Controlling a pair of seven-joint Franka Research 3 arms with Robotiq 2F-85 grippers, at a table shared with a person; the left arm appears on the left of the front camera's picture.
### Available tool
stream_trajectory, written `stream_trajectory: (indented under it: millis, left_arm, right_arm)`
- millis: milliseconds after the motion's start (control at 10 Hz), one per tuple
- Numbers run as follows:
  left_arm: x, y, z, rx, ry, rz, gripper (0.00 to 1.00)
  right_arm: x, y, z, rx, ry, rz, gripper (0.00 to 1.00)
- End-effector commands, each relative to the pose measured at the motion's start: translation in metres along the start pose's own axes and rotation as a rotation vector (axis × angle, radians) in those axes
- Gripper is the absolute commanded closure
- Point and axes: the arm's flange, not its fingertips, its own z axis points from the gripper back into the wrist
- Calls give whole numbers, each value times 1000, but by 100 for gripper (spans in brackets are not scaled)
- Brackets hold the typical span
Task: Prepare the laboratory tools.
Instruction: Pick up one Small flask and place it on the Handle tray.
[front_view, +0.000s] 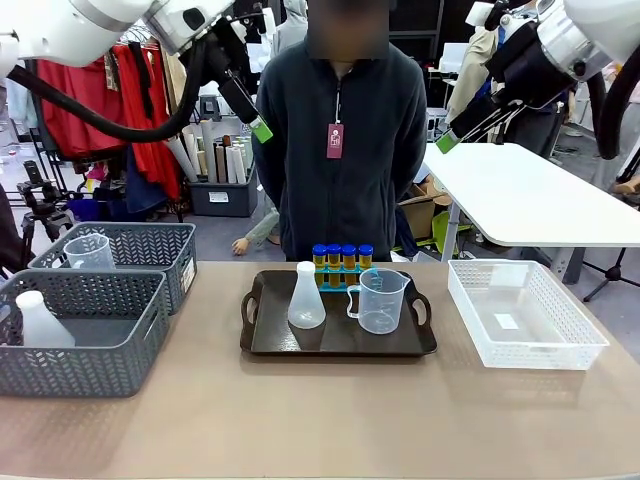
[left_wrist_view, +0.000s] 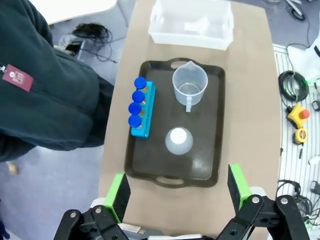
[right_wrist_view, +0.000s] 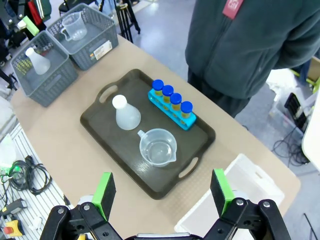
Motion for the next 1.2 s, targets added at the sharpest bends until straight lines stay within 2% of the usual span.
stream_trajectory:
  millis: [0,400,1100]
  left_arm:
    - [-5,1,9,-13,-35,-29,0]
    - [-6,-2,13,28,-23,-6,0]
    - [-1,0,7,8,-9,-12,0]
  right_arm:
    - [0,0,1,5,-4,0,0]
    - [0,0,1,5,-4,0,0]
    - [0,0,1,5,-4,0,0]
